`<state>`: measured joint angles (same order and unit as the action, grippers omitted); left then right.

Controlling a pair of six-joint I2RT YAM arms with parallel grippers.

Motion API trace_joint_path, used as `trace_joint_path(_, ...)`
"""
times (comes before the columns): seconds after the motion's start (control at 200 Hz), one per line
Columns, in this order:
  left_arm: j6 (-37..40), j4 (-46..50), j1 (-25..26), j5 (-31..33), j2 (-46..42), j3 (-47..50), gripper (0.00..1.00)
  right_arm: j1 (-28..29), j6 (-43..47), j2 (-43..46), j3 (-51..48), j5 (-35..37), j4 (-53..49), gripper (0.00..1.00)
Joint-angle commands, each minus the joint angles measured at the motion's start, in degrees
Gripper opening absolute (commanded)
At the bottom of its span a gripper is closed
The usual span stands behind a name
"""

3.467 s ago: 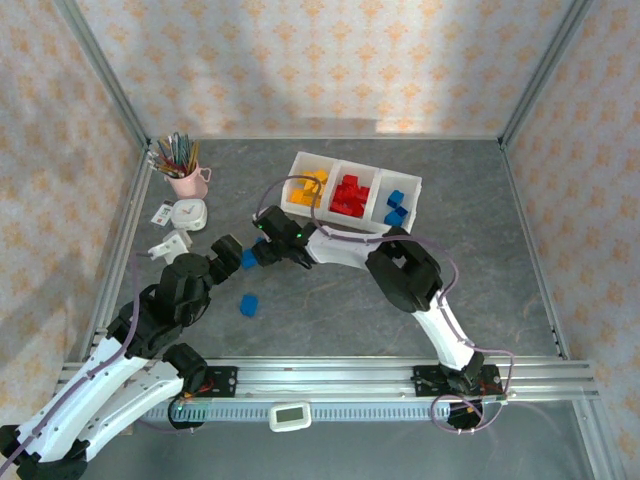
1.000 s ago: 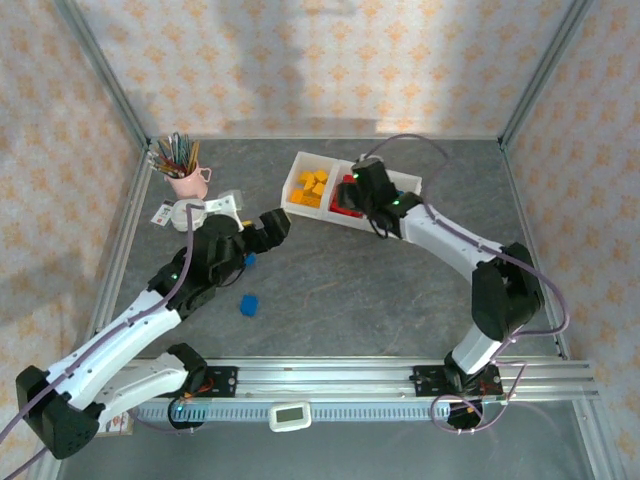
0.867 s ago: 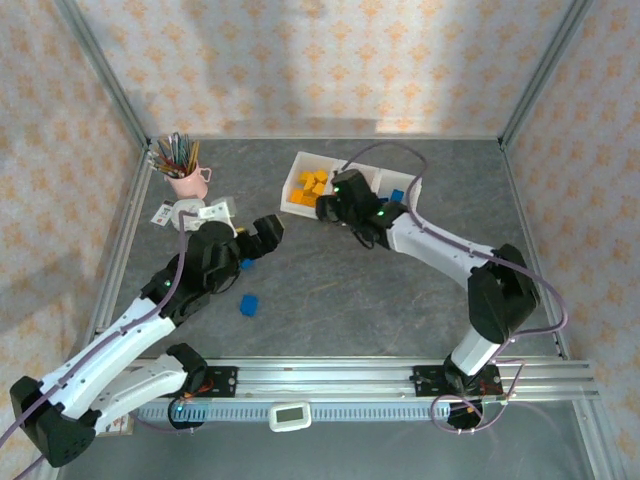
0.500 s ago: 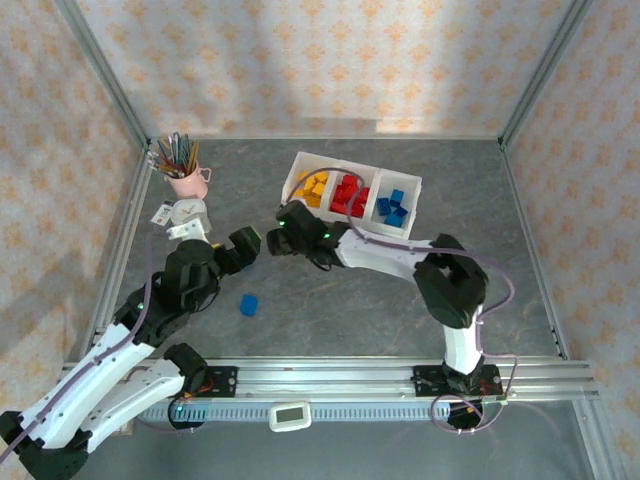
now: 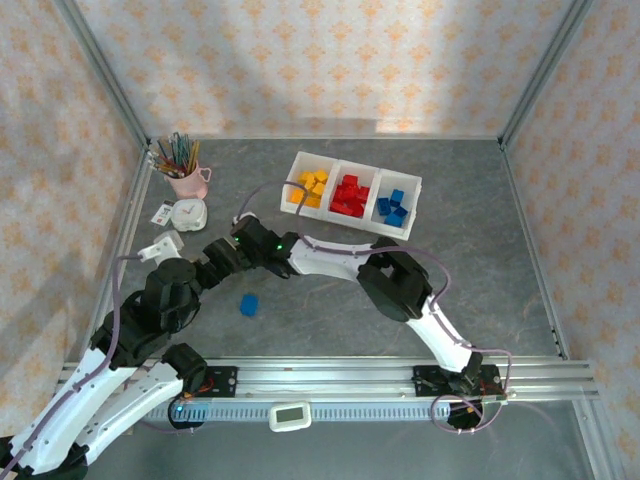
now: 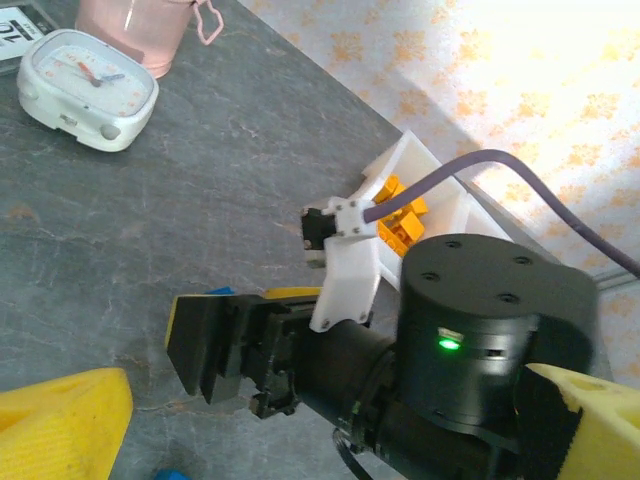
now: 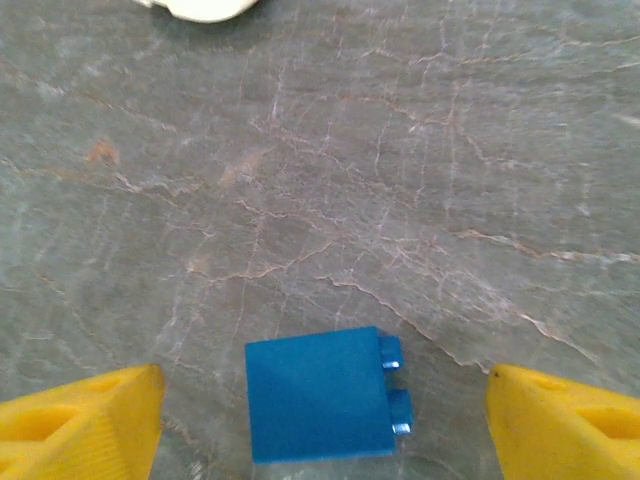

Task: Sort the legos into containers by color
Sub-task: Pick up the lego from the middle-left of the table.

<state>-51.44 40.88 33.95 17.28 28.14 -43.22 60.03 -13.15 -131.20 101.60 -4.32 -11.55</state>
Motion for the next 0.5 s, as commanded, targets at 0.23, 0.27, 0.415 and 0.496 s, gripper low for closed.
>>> trace_joint_path(0.23, -0.94, 2.04, -0.38, 2.78, 0.07, -0.53, 0.99, 0.07, 7.36, -7.26, 7.43, 2.7, -4.02, 0.65)
trace_joint_path(0.27, -0.82, 1.79, -0.37, 2.72, 0.24, -0.41, 0.99, 0.09, 7.58, -7.57, 7.85, 3.03, -4.3, 0.61)
trace_joint_path(0.415, -0.25, 0.76, -0.38, 2.17, 1.33, -0.68, 0.99, 0.04, 7.55, -6.22, 7.38, 4.09, -4.48, 0.47)
trace_joint_path(0.496, 0.11, -0.12, -0.36, 1.65, 1.78, -0.77, 0.99, 0.0, 7.22, -3.58, 4.66, 4.23, -3.05, 0.39)
